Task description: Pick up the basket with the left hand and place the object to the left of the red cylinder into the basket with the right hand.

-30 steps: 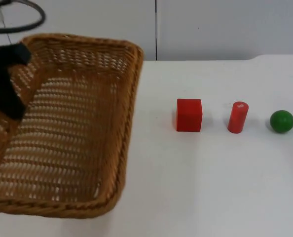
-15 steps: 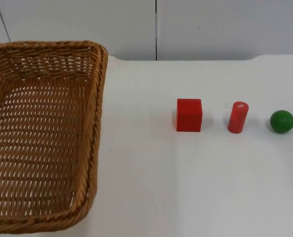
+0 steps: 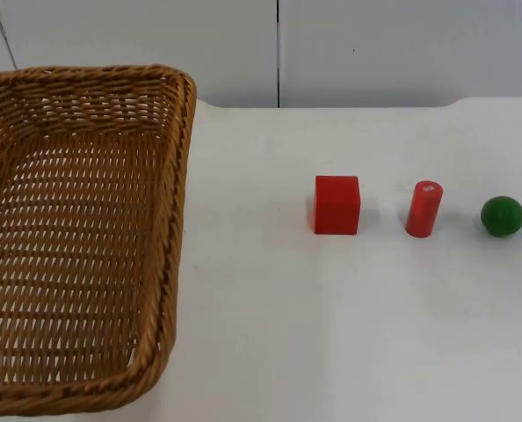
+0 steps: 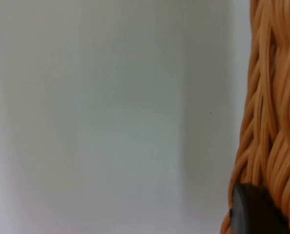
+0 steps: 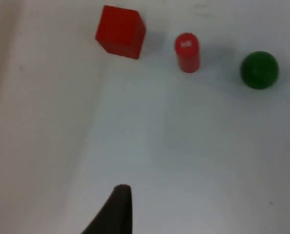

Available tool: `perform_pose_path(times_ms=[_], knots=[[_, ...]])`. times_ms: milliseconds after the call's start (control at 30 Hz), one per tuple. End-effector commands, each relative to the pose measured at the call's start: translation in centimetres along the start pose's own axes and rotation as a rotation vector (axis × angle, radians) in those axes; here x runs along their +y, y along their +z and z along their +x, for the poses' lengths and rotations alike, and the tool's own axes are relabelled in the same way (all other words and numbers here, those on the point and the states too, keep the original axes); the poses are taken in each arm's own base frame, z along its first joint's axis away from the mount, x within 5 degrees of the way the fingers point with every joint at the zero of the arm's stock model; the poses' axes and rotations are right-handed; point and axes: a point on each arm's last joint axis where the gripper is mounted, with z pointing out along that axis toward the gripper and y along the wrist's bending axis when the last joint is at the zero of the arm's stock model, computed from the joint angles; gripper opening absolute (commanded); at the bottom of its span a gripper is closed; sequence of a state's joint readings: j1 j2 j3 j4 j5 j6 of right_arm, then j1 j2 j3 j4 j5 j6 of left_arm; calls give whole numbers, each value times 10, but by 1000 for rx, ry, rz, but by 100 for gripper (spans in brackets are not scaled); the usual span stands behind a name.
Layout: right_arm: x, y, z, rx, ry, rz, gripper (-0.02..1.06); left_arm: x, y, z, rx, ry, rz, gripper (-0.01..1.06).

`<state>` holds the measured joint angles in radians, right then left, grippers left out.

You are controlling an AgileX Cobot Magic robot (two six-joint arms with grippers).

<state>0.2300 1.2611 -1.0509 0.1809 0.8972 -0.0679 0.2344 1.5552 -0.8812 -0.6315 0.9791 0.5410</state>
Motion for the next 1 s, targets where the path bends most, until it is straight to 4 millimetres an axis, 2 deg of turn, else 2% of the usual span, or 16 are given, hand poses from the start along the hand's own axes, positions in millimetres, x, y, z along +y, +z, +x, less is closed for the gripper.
perform_pose_path(times_ms=[0, 67, 100, 233, 267, 300, 367, 400, 433, 533, 567, 600, 733, 767, 900, 967], knots=[[17, 12, -13, 16, -45, -10, 99, -4, -3, 0, -13, -13, 34, 0], [38, 40, -32, 64, -91, 50, 99, -4, -3, 0, -17, -14, 32, 0], [38, 40, -32, 64, -91, 50, 99, -4, -3, 0, -17, -14, 32, 0], [83, 102, -63, 113, -166, 102, 99, -4, -3, 0, -18, -13, 30, 0], [83, 102, -63, 113, -166, 102, 99, -4, -3, 0, -18, -13, 30, 0], [95, 122, -75, 115, -175, 91, 99, -4, -3, 0, -18, -13, 30, 0], [108, 154, -87, 128, -179, 87, 99, -4, -3, 0, -18, -13, 30, 0], [110, 166, -91, 134, -178, 89, 99, -4, -3, 0, -20, -13, 28, 0], [110, 166, -91, 134, -178, 89, 99, -4, -3, 0, -20, -13, 28, 0], [114, 206, -96, 162, -156, 98, 99, -4, -3, 0, -22, -13, 27, 0], [114, 214, -98, 164, -155, 104, 99, -3, -3, 0, -20, -14, 28, 0], [114, 214, -98, 164, -155, 104, 99, -3, -3, 0, -20, -14, 28, 0], [104, 253, -93, 152, -135, 203, 99, -3, -3, -1, -22, -13, 24, 0], [104, 253, -93, 152, -135, 203, 99, -3, -3, -1, -22, -13, 24, 0], [97, 277, -86, 155, -95, 205, 99, -3, -3, -1, -20, -13, 25, 0], [97, 282, -85, 150, -94, 198, 99, -3, -3, -1, -21, -13, 24, 0]])
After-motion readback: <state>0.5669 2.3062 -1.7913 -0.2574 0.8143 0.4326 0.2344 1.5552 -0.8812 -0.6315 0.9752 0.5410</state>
